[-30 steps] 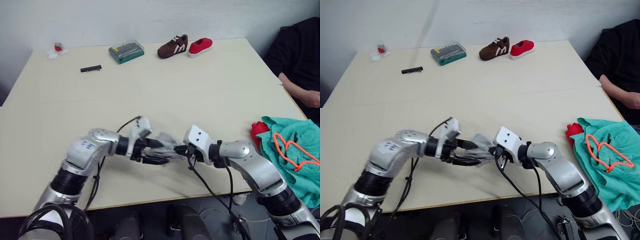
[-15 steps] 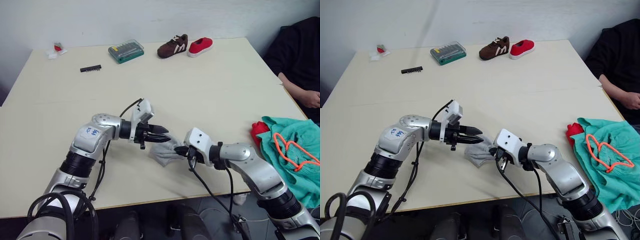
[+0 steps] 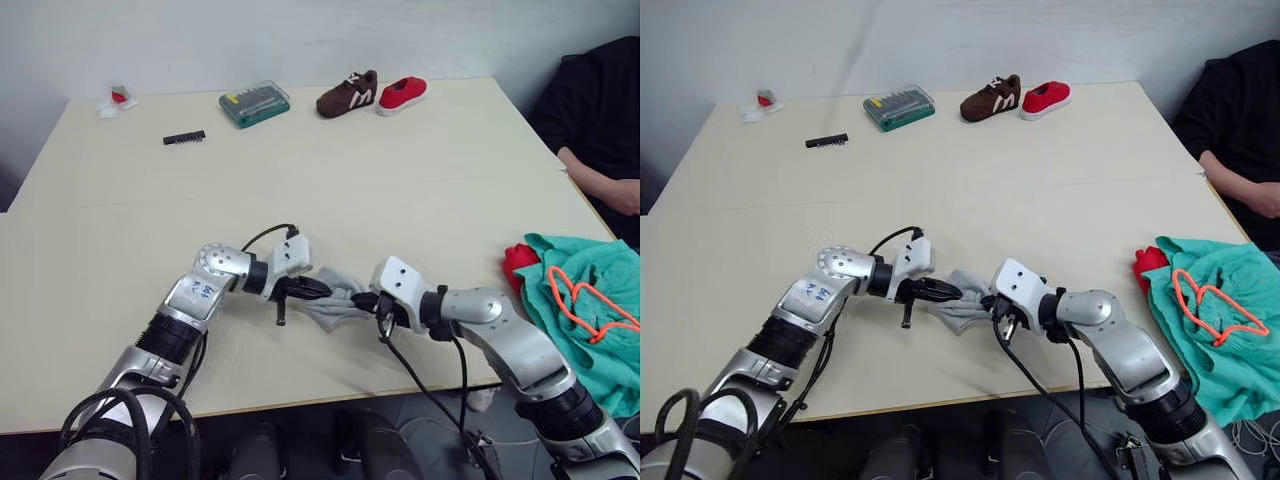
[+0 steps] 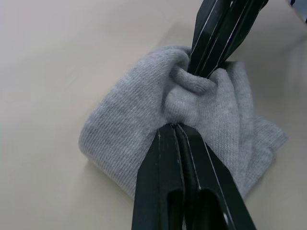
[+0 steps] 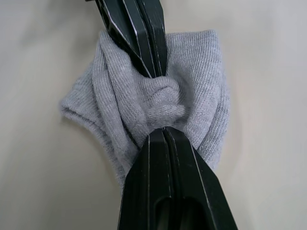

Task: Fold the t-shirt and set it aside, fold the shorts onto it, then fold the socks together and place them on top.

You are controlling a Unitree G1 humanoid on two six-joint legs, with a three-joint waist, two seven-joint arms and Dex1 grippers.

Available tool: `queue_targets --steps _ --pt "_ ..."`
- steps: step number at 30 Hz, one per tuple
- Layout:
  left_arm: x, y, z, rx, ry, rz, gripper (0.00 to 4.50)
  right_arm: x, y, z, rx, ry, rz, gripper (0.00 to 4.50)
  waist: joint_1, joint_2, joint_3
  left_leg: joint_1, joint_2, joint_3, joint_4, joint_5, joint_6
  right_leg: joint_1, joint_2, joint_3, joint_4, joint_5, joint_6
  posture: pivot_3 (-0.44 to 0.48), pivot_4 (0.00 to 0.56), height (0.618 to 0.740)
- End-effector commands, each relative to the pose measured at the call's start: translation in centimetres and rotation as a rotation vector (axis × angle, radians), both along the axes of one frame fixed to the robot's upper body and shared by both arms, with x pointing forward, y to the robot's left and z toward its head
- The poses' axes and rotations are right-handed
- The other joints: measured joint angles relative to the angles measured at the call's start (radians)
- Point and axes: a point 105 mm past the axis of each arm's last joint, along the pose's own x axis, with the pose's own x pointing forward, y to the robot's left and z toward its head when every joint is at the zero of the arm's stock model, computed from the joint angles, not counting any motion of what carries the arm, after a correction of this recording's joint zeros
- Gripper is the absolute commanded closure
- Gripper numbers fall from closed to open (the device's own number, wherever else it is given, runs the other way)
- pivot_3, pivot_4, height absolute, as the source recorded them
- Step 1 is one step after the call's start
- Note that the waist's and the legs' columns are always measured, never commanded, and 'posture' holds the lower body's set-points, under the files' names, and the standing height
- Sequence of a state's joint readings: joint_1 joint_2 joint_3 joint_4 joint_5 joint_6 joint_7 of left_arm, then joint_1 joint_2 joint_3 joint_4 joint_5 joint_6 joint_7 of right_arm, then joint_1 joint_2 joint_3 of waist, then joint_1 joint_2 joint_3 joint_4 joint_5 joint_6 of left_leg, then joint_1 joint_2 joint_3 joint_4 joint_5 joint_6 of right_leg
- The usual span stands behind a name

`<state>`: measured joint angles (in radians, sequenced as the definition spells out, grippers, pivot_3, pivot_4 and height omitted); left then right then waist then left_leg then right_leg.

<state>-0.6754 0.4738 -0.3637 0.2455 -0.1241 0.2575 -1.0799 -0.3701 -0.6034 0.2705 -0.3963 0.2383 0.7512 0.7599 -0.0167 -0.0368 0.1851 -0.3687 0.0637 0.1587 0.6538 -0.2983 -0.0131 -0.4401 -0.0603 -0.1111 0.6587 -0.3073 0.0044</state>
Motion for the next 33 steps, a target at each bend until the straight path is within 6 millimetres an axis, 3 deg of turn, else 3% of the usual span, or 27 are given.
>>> queue_targets --steps 1,4,8,12,17,22,28,32,33 --pt "-0.6 -0.1 -1.8 0.06 0.024 0.001 4.44 0.3 1.2 4.3 0.132 -0.049 0.012 4.5 0.003 0.0 0.0 0.0 0.0 0.0 0.0 0.0 0.0 0.0 0.0 0.0 0.0 0.0 0.0 0.0 0.15 0.74" --pt "-0.7 -0.1 -1.8 0.064 0.017 -0.005 4.44 0.7 2.7 5.4 0.169 -0.051 0.029 4.5 0.005 0.0 0.0 0.0 0.0 0.0 0.001 0.0 0.0 0.0 0.0 0.0 0.001 0.0 0.0 0.0 0.15 0.74" --pt "-0.9 0.1 -2.1 0.072 0.012 -0.002 4.44 0.9 3.3 2.8 0.081 -0.021 0.039 4.5 0.013 0.0 0.0 0.0 0.0 -0.001 0.0 0.0 0.0 0.0 0.0 -0.001 0.0 0.0 0.0 0.0 0.15 0.74" --pt "-0.8 0.3 -2.2 0.072 0.011 0.01 4.44 0.9 2.0 0.2 -0.002 0.005 0.001 4.5 0.013 0.0 0.0 -0.001 0.0 0.001 0.001 -0.001 0.002 0.0 -0.001 0.0 0.0 0.0 0.0 0.0 0.15 0.74" --pt "-0.5 0.7 -2.1 0.074 0.01 0.032 4.44 -0.1 0.7 -0.4 -0.026 0.01 -0.002 4.5 0.013 0.0 0.0 0.0 0.0 0.0 0.002 -0.002 0.003 0.001 0.0 -0.001 0.0 0.0 0.0 0.0 0.15 0.74" --pt "-0.2 0.7 -2.0 0.067 0.003 0.04 4.44 -2.0 -2.4 -0.7 -0.07 0.018 -0.044 4.5 0.016 0.0 -0.001 0.0 0.0 0.0 0.002 -0.002 0.003 0.002 0.0 -0.001 0.0 0.0 0.0 0.0 0.15 0.74" --pt "-0.5 0.3 -1.6 0.061 -0.02 -0.004 4.44 -4.2 -2.8 1.7 0.164 0.12 -0.108 4.5 0.012 -0.001 -0.001 0.001 0.0 -0.001 0.001 -0.002 0.003 0.002 0.0 -0.001 -0.001 0.0 0.001 0.0 0.15 0.74" --pt "-1.1 0.5 -1.7 0.086 -0.028 -0.039 4.44 -5.2 -3.4 1.1 0.317 0.31 -0.204 4.5 0.015 -0.001 -0.001 0.001 0.0 -0.003 0.0 -0.002 0.003 0.003 0.0 -0.002 0.0 0.0 0.0 0.0 0.15 0.74" --pt "-1.3 0.7 -1.8 0.093 -0.026 -0.046 4.5 -5.2 -3.5 0.7 0.374 0.375 -0.236 4.15 0.015 -0.001 -0.001 0.001 0.0 -0.003 0.0 -0.002 0.003 0.003 0.0 -0.002 -0.001 0.0 0.0 0.0 0.15 0.74"
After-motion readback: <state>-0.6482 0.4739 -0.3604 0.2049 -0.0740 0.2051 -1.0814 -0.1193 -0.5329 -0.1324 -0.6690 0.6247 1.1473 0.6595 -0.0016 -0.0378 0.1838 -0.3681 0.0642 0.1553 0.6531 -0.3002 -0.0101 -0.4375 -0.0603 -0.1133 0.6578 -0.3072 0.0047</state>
